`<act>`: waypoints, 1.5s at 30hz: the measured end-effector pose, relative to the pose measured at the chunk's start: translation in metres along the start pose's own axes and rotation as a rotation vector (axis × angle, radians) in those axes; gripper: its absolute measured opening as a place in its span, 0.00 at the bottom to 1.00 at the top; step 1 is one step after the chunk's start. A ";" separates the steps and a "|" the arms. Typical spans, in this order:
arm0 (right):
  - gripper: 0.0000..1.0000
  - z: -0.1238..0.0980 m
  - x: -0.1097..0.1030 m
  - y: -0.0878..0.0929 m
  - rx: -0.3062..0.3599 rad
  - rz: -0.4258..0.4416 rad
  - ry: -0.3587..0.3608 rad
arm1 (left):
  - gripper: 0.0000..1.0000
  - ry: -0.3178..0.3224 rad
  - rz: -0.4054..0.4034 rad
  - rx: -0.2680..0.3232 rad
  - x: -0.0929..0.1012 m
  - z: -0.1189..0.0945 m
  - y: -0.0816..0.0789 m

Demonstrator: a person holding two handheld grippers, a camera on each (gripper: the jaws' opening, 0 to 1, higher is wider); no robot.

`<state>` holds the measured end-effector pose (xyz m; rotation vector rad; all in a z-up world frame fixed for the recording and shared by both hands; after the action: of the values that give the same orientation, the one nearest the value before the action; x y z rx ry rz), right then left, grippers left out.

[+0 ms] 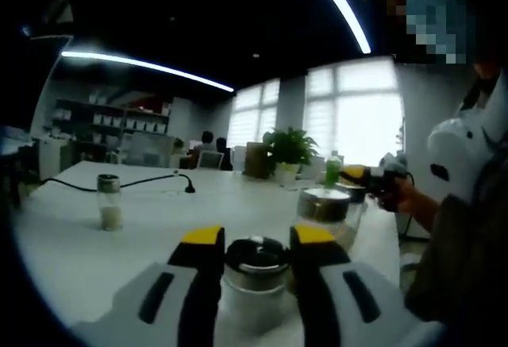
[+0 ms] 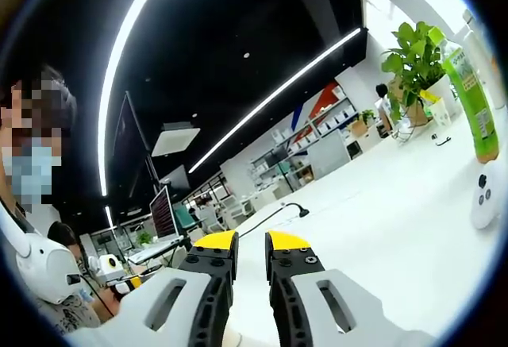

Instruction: Rotate the seasoning bottle until the label or dispensing opening points toward the visible target arrow and the bottle remains upright within the marked orientation range

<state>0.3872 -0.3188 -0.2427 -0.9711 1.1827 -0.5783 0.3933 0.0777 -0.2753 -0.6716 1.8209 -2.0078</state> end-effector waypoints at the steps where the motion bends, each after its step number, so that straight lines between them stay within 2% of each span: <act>1: 0.12 0.000 0.000 0.000 0.000 0.001 0.000 | 0.34 0.003 -0.002 0.001 0.000 0.000 0.000; 9: 0.12 -0.002 0.003 0.000 -0.001 0.003 0.007 | 0.34 0.029 -0.002 -0.002 -0.001 0.000 0.001; 13: 0.12 -0.003 0.004 -0.001 0.000 0.003 0.009 | 0.34 0.067 -0.024 -0.006 -0.003 0.000 0.000; 24: 0.12 -0.005 0.005 0.000 -0.001 0.009 0.011 | 0.34 0.148 -0.018 -0.045 -0.005 0.001 -0.002; 30: 0.12 -0.004 0.008 0.002 -0.005 0.011 0.016 | 0.34 0.180 -0.019 -0.038 -0.007 0.000 -0.001; 34: 0.12 -0.004 0.008 0.003 -0.008 0.015 0.009 | 0.34 0.224 -0.026 -0.025 -0.010 0.001 0.000; 45: 0.12 -0.003 0.009 0.006 -0.019 0.015 0.017 | 0.34 0.292 -0.002 -0.044 -0.013 0.003 -0.001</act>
<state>0.3864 -0.3245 -0.2529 -0.9744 1.2116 -0.5656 0.4055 0.0822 -0.2755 -0.4082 2.0296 -2.1663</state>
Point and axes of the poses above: the point that each gripper's makers call its tool centre point, and the gripper's own axes: z roughly forward along the fingers, x roughly to its right, y roughly out of its underside, the point moved 8 cm from there along -z, roughly backward along the fingers, and after that the axes turned 12 degrees about y, right-handed, at the moved point
